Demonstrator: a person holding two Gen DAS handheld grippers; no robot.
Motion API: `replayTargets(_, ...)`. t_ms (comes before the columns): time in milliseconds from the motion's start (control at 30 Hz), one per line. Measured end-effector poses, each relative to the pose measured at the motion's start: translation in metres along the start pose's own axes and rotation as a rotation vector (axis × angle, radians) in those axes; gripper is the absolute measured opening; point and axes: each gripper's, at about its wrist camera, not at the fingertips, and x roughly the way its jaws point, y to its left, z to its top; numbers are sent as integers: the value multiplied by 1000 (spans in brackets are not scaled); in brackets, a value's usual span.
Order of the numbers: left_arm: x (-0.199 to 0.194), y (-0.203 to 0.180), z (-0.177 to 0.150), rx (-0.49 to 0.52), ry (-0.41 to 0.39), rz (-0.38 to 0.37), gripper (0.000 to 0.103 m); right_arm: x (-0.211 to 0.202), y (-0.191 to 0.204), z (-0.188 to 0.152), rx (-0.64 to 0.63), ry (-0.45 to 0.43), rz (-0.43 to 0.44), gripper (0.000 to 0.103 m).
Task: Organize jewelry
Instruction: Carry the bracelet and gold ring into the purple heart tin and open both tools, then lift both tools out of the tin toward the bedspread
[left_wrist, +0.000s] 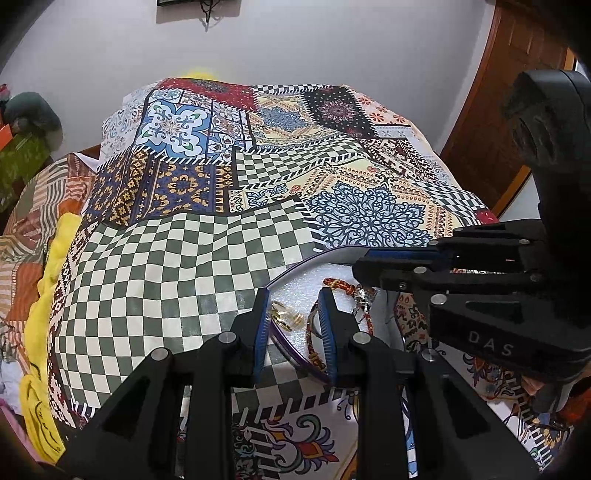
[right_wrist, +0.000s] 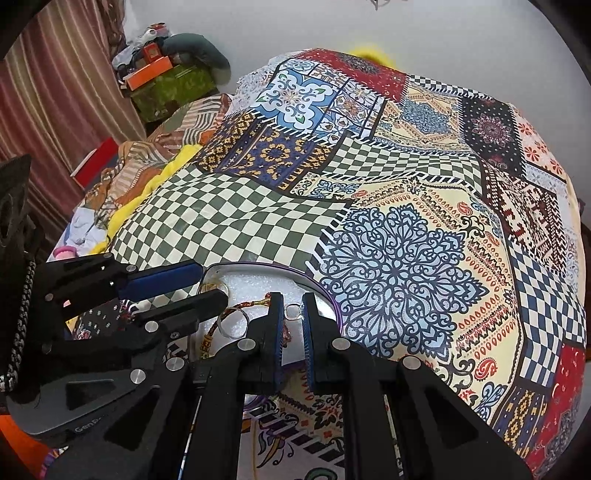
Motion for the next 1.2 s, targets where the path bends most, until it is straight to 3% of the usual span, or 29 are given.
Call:
replayTargets(200,-8,-5,-1,22,-11,7,25,0,1,0,-8,4,0,9)
replayTargets(367,-22,-4,-2,14,-32,8,25,-6,5,-1,-19,-3,-26,22)
replayTargets(767,-57,-7,-4,4,-70,24,25,-47,17,-8,-50,-76,-65,22)
replayTargets(1200,-103,-44,-7,43,-122,20,25,-114,13,-34,-49,-190,-118,22)
